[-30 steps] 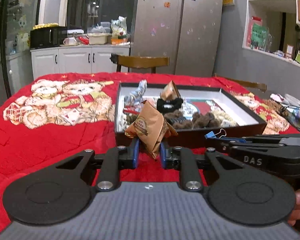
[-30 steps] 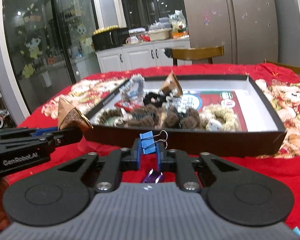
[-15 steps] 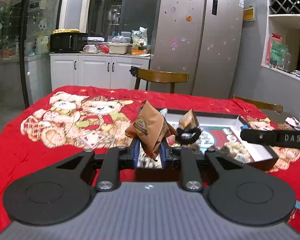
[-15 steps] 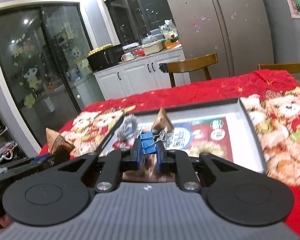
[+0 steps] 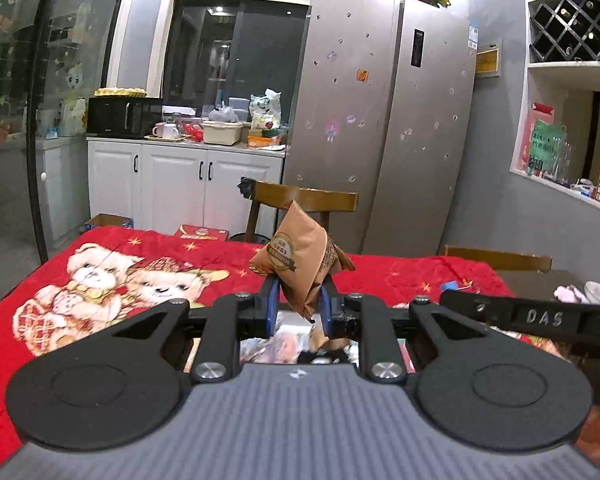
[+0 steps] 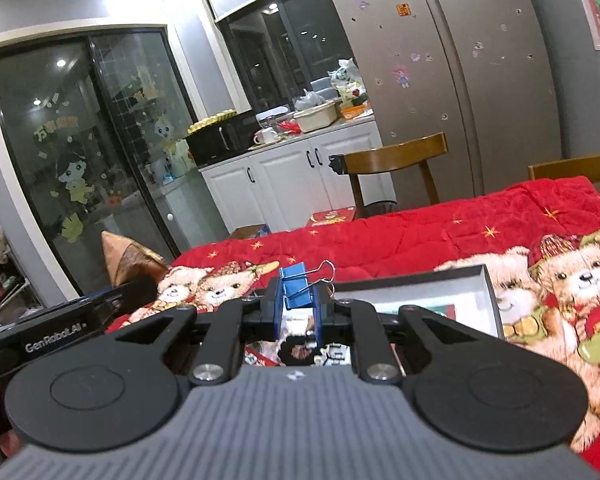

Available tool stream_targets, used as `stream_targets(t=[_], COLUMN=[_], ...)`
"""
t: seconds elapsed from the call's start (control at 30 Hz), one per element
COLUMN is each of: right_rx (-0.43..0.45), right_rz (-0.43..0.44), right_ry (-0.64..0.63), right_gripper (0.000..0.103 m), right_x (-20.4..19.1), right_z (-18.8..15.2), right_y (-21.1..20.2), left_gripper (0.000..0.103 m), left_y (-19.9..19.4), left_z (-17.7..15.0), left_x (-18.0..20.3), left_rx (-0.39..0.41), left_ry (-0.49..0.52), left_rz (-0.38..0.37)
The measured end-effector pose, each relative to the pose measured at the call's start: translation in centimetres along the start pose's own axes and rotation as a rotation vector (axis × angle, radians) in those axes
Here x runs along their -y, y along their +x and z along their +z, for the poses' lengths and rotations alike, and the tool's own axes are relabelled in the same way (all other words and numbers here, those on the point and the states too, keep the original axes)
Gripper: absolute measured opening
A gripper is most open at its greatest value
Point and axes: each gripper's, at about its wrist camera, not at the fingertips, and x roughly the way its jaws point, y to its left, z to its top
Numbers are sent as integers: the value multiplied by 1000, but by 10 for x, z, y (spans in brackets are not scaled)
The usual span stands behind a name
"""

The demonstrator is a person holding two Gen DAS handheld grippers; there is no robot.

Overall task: Organize objects
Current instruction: 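Carry the packet and binder clip over the black box and lower them inside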

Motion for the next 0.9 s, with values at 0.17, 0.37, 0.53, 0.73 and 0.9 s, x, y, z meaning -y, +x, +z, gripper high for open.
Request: stream_targets(t=[0.17, 0.37, 0.53, 0.73, 0.9], right_rx=[21, 30, 27, -2, -63], right_rz=[11, 6, 7, -26, -49], right_ry=[11, 11, 12, 20, 26], right_gripper=[18, 18, 18, 18, 18], right_x=[11, 27, 41, 57, 65], right_z=[13, 16, 13, 10, -2], right_y=[3, 8, 16, 28, 45], left_gripper=[25, 25, 25, 25, 25], left_y=[15, 35, 57, 87, 120], left_z=[12, 20, 23, 8, -21], left_x=[17, 31, 42, 51, 53], left_rx=[8, 19, 10, -35, -152], left_ry=[-16, -56, -55, -13, 17], left_rz=[-22, -72, -90, -119, -143])
